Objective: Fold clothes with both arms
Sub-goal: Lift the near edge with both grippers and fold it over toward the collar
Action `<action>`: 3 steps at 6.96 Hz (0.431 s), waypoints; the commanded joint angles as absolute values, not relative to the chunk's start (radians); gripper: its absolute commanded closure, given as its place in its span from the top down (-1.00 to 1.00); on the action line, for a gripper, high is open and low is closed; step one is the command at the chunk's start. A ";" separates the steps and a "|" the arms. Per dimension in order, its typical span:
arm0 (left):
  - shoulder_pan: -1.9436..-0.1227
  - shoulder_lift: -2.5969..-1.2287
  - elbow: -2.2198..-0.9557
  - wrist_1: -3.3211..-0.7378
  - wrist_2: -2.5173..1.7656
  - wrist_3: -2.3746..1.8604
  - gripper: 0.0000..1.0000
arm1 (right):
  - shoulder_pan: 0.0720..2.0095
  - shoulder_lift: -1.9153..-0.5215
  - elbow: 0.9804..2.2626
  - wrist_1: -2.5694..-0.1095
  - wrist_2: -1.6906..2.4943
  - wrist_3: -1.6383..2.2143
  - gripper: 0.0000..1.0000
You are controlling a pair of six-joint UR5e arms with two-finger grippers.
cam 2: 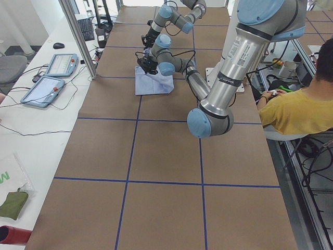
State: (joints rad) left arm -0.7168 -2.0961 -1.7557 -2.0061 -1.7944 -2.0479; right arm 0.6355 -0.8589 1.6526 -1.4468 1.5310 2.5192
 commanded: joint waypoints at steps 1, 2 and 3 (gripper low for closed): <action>-0.726 -2.170 -1.601 -2.062 -1.793 -2.048 -1.00 | 0.656 -0.796 1.506 -1.346 1.554 2.505 -1.00; -0.729 -2.172 -1.557 -2.107 -1.792 -2.046 -1.00 | 0.670 -0.790 1.447 -1.301 1.568 2.497 -1.00; -0.730 -2.183 -1.518 -2.127 -1.789 -2.040 -1.00 | 0.681 -0.760 1.380 -1.275 1.574 2.487 -1.00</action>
State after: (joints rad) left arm -0.7278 -2.1695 -1.5702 -2.0958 -1.7914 -2.0451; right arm 0.6671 -0.7872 1.4581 -1.3185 1.5634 2.4976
